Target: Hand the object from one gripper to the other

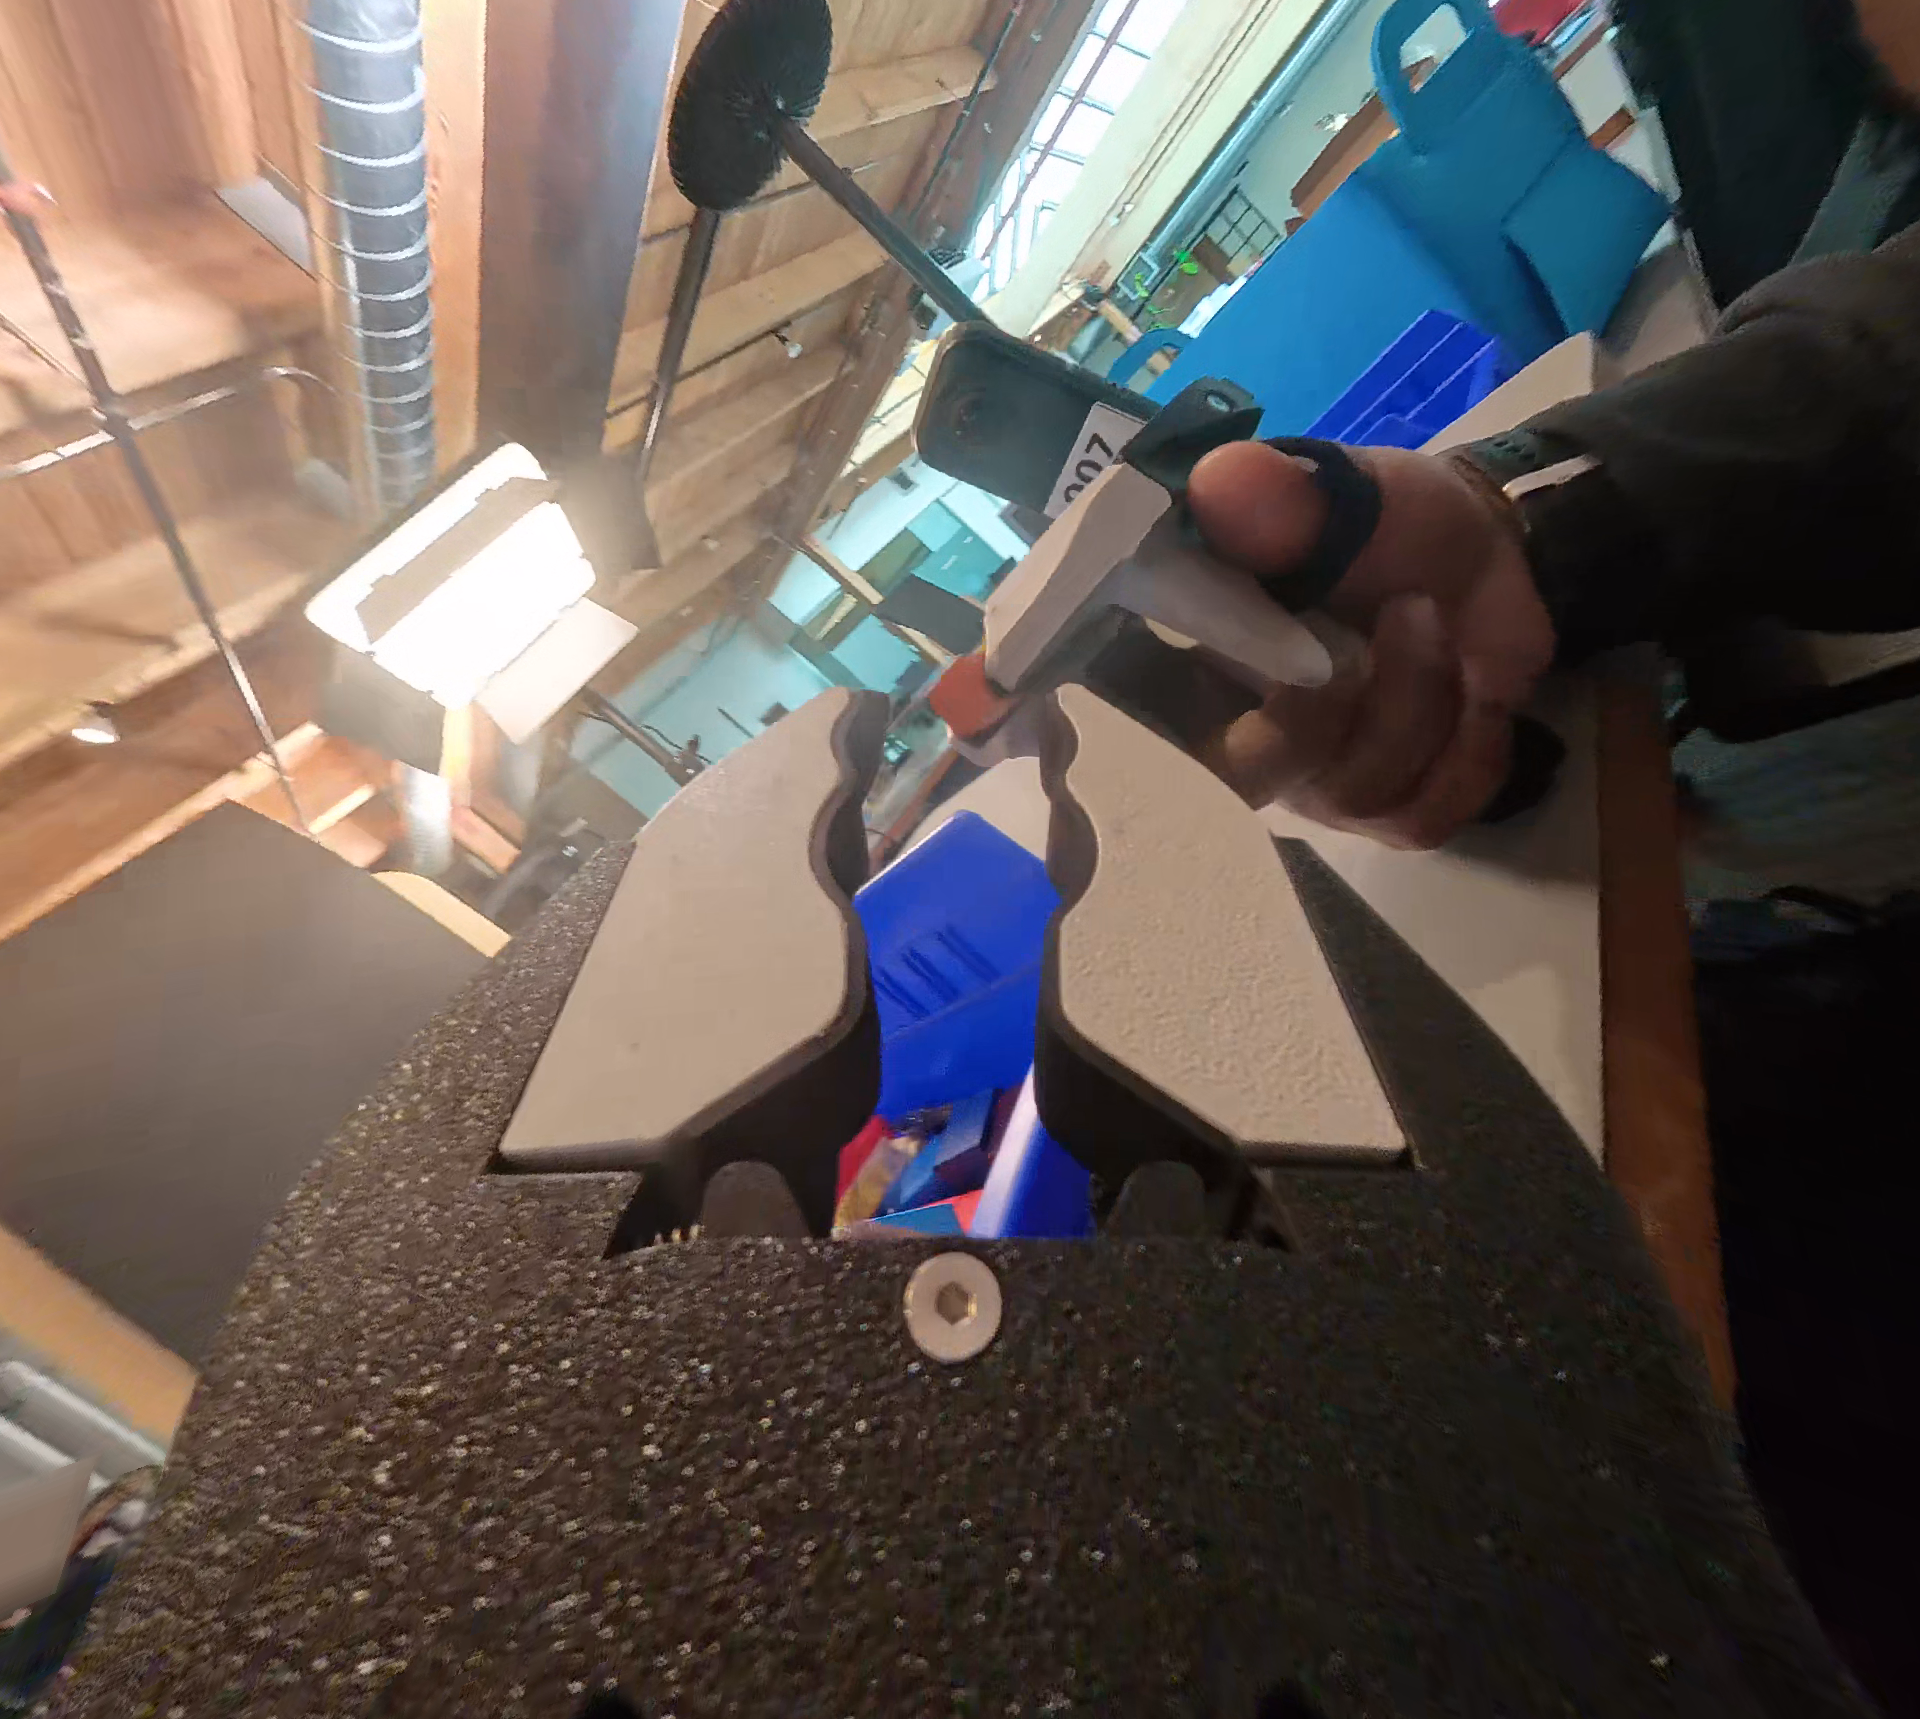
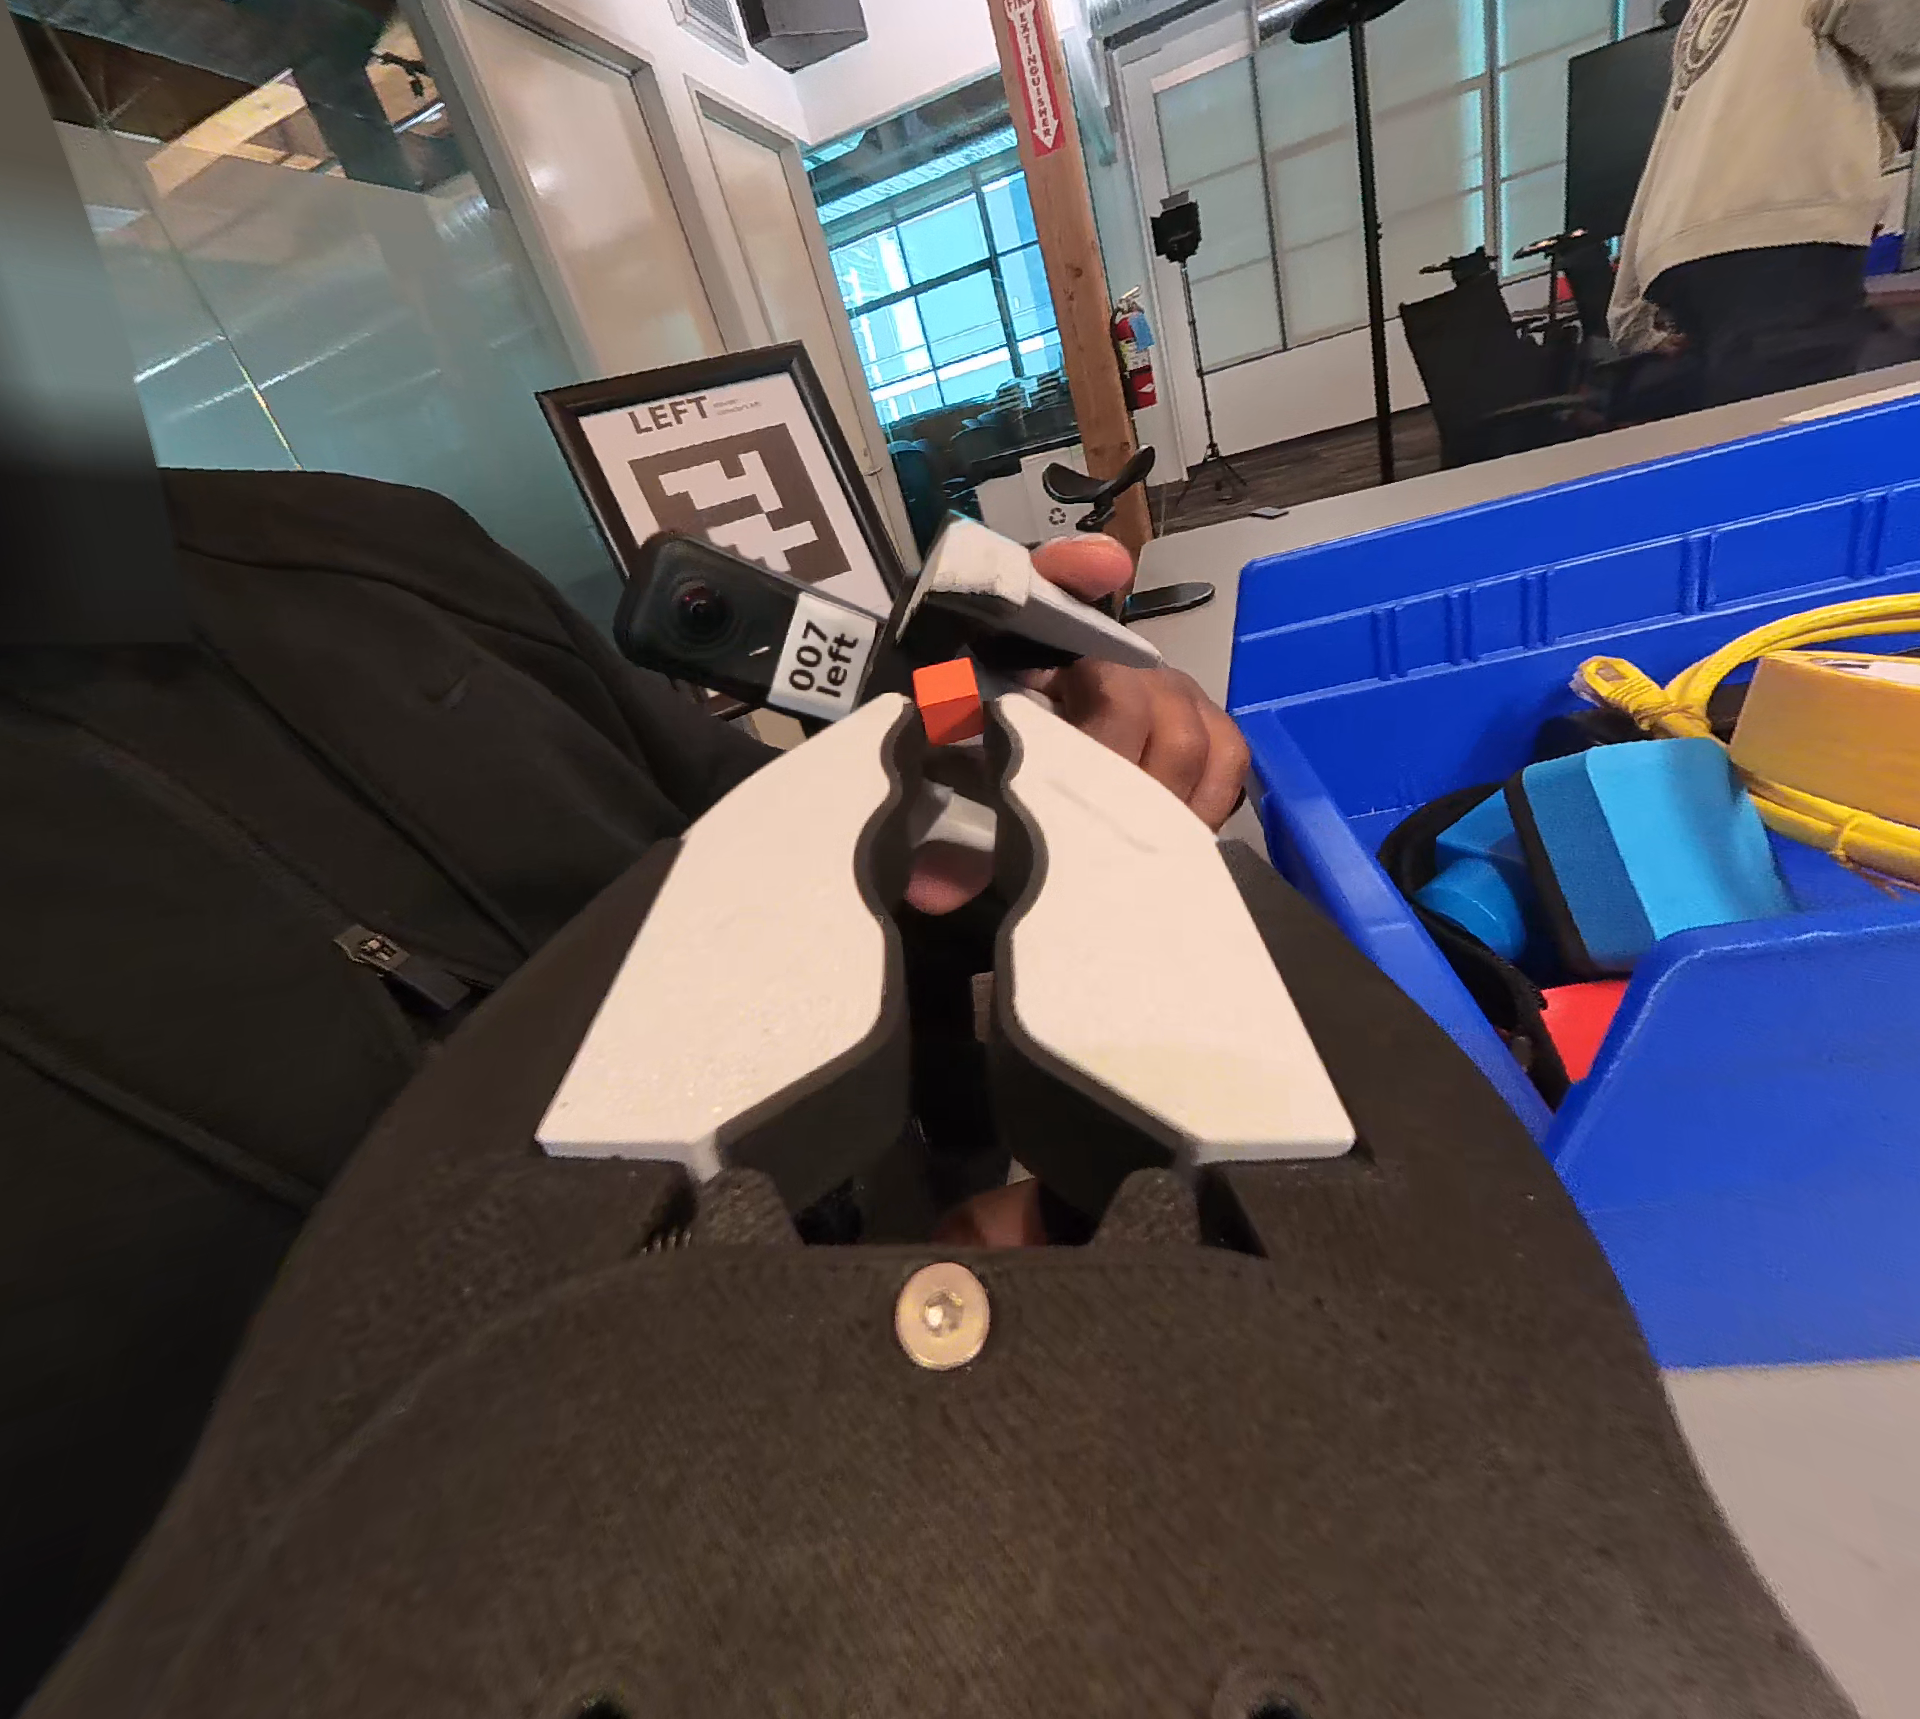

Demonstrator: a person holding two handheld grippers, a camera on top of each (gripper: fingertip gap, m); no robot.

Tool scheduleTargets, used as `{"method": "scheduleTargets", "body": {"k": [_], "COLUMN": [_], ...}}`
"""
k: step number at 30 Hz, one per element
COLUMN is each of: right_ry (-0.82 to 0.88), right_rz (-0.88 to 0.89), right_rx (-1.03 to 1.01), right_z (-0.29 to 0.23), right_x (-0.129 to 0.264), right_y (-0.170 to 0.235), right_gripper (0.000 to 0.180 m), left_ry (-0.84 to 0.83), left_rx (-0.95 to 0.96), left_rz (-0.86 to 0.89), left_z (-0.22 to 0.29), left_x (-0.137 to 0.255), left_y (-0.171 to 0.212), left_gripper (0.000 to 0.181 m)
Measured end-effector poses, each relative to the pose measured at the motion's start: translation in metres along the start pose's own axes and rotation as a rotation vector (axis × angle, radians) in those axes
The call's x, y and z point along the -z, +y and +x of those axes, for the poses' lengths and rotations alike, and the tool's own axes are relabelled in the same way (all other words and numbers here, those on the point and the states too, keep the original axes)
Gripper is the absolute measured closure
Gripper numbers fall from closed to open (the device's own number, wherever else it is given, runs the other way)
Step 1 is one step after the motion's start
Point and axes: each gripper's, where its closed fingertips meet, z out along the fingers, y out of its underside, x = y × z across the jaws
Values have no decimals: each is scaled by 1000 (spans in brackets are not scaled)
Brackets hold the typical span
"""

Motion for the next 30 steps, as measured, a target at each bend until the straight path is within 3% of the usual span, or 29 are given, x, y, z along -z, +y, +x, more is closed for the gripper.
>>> {"method": "scheduleTargets", "body": {"k": [15,22,26,30], "right_ry": [25,296,477,547], "right_rz": [-10,38,3,-99], "right_rx": [-42,238,404,501], "right_z": [6,26,31,26], "right_x": [-1,5,3,-8], "right_y": [3,-11,-15,-12], "right_gripper": [169,154,152,151], "left_ry": [-36,-124,-199,-254], "left_rx": [-72,-61,-154,-266], "left_rz": [-28,-89,-149,-187], "left_z": [1,-13,-19,-22], "left_x": [-1,-1,-2,-2], "left_y": [6,14,19,21], "left_gripper": [165,166,166,166]}}
